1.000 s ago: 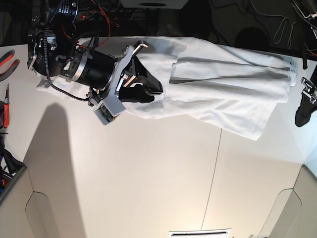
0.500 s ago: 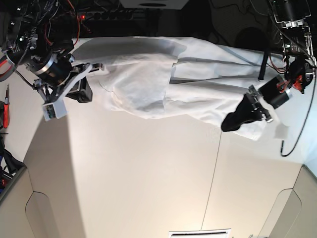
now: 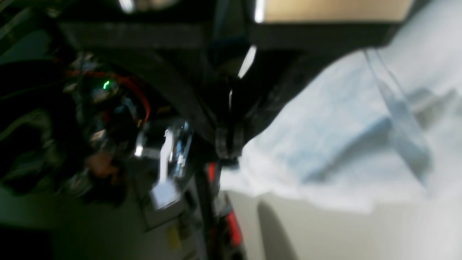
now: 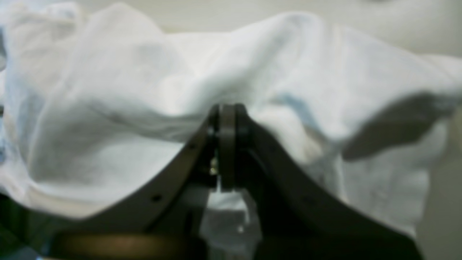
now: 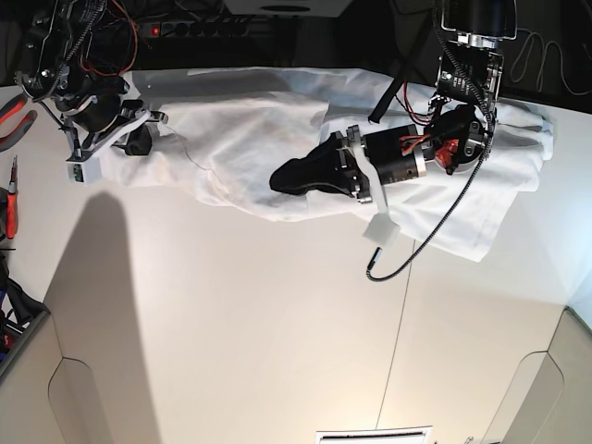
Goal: Layout the t-shirt on the table in an organized manner, then fold the t-shirt properly
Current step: 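Sweep the left gripper across the folded shirt to flatten it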
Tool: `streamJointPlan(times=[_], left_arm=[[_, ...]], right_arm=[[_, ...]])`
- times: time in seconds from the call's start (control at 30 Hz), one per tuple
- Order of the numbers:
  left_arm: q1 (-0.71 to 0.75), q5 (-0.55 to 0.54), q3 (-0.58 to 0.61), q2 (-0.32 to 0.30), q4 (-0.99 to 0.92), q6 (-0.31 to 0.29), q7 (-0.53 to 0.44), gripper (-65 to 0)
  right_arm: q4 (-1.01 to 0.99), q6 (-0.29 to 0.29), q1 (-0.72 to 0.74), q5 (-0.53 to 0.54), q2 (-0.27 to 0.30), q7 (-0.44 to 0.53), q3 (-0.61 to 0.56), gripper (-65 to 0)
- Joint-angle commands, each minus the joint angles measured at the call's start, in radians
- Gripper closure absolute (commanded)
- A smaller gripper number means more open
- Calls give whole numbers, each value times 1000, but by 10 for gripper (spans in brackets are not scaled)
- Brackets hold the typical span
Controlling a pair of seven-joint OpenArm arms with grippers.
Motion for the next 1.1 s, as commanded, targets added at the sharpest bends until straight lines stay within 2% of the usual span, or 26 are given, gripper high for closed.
streamJointPlan(times=[0.0, 0.27, 0.43, 0.6, 0.67, 0.7, 0.77, 0.87, 0.97, 1.07], left_arm=[[-13, 8, 13, -3, 16, -12, -31, 0], [-13, 399, 42, -4, 13, -12, -208, 0], [-13, 550, 42, -3, 12, -12, -283, 0], [-13, 689, 42, -6, 12, 93, -317, 0], [-13, 700, 37, -14, 12, 106, -362, 0], [-13, 687, 24, -21, 14, 89, -390, 0], [-13, 585, -24, -33, 30, -12, -405, 0], [-13, 453, -154, -34, 77, -12, -370, 0], [-13, 435, -315, -36, 111, -12, -360, 0], [-12, 435, -468, -64, 110, -12, -360, -9]], right_arm=[[-2, 7, 12, 9, 10, 24, 3, 0], [-102, -21, 37, -2, 58, 32, 14, 0], [-106, -21, 37, -2, 58, 31, 28, 0], [-106, -90, 37, -3, 58, 32, 37, 0], [-106, -90, 37, -3, 58, 32, 39, 0], [-106, -90, 36, -3, 58, 32, 39, 0], [-106, -90, 37, -3, 58, 32, 39, 0], [-106, -90, 36, -3, 58, 31, 39, 0], [-106, -87, 37, -3, 58, 32, 39, 0], [-106, -87, 37, -2, 58, 32, 39, 0]])
